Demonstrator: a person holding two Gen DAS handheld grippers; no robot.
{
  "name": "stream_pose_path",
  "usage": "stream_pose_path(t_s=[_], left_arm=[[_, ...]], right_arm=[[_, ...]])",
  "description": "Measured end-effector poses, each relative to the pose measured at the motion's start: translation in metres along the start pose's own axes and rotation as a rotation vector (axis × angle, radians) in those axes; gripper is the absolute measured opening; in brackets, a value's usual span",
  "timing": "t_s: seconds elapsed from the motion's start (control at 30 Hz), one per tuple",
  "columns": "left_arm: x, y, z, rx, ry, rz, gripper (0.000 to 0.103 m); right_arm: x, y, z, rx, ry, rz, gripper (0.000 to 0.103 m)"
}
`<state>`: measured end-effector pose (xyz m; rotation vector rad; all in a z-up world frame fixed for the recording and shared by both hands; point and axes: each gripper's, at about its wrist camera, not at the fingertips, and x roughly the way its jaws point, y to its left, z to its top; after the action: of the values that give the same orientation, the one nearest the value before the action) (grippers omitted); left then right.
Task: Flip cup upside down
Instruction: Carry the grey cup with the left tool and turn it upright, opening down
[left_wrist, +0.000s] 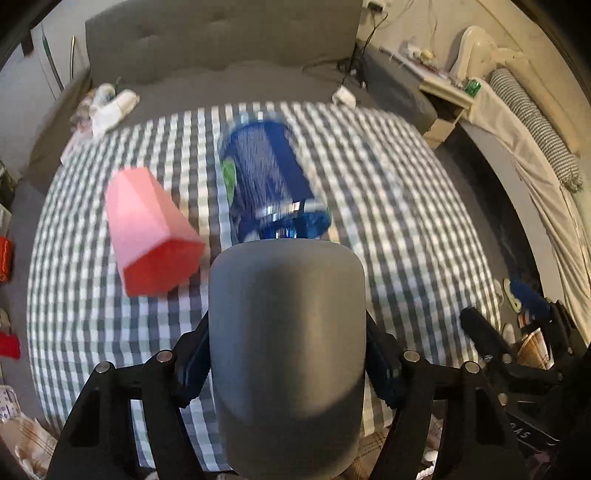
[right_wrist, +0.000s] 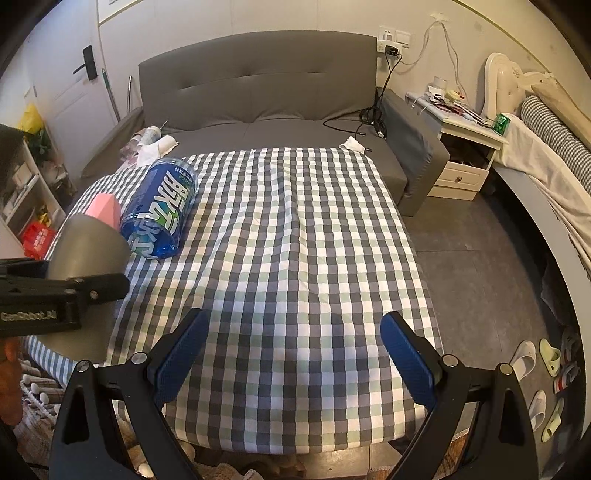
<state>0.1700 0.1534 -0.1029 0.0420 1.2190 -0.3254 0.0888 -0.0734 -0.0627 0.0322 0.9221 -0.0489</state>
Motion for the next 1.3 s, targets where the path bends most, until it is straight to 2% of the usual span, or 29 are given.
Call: stream_pose_path(t_s=[0.23, 0.27, 0.3, 0.37, 0.47, 0.63, 0.67, 0.77, 0.83, 0.93, 1.03, 1.17, 1.3], left_arm=[[0.032, -0.005, -0.014, 0.002, 0.140, 0.024, 0.074], [0.032, -0.004, -0.014, -0.003, 0.147, 0.021, 0.077], [0.032, -0.004, -0.014, -0.005, 0.149, 0.026, 0.086], [0.028, -0.006, -0.009, -0.002, 0.146, 0.046, 0.092], [0.017, -0.006, 0.001, 0.012, 0.136, 0.048, 0.092], [0.020, -0.007, 0.022, 0.001, 0.179, 0.031, 0.092], [0.022, -0.007, 0.024, 0.001, 0.190, 0.030, 0.090], [0.034, -0.013, 0.035, 0.001, 0.221, 0.013, 0.072], [0.032, -0.009, 0.032, 0.004, 0.227, 0.006, 0.072], [0.019, -0.003, 0.030, -0.009, 0.187, -0.004, 0.072], [-0.002, -0.003, 0.035, -0.006, 0.113, -0.015, 0.072], [-0.024, -0.008, 0.040, 0.020, 0.002, 0.012, 0.072], [-0.034, -0.009, 0.039, 0.025, -0.072, 0.037, 0.072]], right_arm=[[-0.002, 0.001, -0.001, -0.004, 0.002, -0.001, 0.095], [-0.002, 0.001, -0.001, -0.005, 0.001, 0.000, 0.095], [-0.002, 0.002, 0.000, -0.007, 0.001, 0.000, 0.095], [-0.001, 0.003, -0.001, -0.010, 0.003, 0.000, 0.095], [-0.001, 0.003, -0.001, -0.009, 0.005, -0.002, 0.095], [0.000, 0.002, 0.000, -0.007, 0.007, -0.002, 0.095], [0.000, 0.003, 0.000, -0.008, 0.006, -0.003, 0.095], [0.000, 0.002, 0.000, -0.009, 0.008, -0.003, 0.095], [0.000, 0.003, 0.000, -0.009, 0.009, -0.004, 0.095], [0.000, 0.003, 0.000, -0.010, 0.006, -0.003, 0.095], [0.000, 0.003, 0.000, -0.010, 0.005, -0.004, 0.095], [-0.001, 0.003, -0.001, -0.010, 0.001, -0.007, 0.095], [-0.003, 0.004, -0.001, -0.011, -0.004, -0.009, 0.095]])
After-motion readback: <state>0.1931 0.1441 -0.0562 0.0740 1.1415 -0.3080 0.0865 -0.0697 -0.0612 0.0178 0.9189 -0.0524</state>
